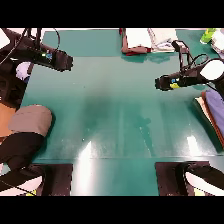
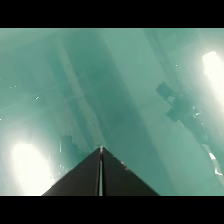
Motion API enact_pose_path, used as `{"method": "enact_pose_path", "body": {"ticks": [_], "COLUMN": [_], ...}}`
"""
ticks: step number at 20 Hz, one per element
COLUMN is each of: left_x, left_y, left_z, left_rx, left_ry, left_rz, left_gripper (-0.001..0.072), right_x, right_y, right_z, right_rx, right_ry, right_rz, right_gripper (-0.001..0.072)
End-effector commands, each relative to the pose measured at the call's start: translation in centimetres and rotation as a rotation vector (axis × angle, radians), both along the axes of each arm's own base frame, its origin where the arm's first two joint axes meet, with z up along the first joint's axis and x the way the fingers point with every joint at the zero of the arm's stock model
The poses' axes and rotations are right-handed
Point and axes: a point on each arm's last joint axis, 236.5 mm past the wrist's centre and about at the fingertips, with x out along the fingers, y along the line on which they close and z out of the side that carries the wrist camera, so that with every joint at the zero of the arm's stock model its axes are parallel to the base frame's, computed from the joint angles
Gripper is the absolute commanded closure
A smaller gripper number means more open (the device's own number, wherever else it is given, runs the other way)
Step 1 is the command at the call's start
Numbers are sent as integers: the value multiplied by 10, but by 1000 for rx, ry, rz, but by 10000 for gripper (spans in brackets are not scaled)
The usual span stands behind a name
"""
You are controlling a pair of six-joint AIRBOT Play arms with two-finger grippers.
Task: Fold the shirts.
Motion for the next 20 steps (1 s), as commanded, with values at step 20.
{"method": "enact_pose_path", "body": {"ticks": [20], "left_x": [-5], "left_y": [124], "left_z": [-26], "left_rx": [439], "left_ry": [78], "left_rz": [222], "left_gripper": [673], "right_x": [0], "right_y": [1], "right_z": [1], "right_rx": [1], "right_ry": [-1], "right_rz": [1], "right_gripper": [693]}}
